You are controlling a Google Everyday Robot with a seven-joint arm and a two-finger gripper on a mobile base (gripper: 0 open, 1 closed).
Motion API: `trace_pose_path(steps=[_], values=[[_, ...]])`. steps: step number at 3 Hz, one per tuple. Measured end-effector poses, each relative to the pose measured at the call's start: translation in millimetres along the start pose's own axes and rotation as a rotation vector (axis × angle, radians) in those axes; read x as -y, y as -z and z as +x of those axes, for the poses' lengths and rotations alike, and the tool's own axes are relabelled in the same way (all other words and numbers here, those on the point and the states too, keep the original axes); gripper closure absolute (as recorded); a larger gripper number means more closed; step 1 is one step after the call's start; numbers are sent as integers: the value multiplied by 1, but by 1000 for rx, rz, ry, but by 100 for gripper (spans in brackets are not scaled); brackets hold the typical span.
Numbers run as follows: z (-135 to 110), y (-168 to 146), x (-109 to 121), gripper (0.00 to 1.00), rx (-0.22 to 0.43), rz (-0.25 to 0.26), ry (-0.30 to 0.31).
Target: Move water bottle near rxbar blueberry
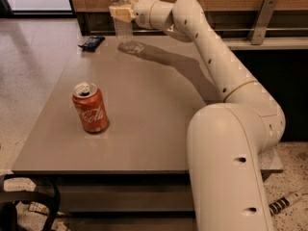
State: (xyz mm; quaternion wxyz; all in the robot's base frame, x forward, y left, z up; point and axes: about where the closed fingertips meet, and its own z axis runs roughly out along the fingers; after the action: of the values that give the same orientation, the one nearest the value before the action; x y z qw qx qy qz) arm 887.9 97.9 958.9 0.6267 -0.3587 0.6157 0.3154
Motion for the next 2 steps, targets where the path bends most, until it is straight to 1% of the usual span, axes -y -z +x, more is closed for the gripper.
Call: trace_pose_path(steps=[1,2], values=[[16,-16,-7,100,-50,-23,-16],[31,-31,-15,100,-77,-52,-38]])
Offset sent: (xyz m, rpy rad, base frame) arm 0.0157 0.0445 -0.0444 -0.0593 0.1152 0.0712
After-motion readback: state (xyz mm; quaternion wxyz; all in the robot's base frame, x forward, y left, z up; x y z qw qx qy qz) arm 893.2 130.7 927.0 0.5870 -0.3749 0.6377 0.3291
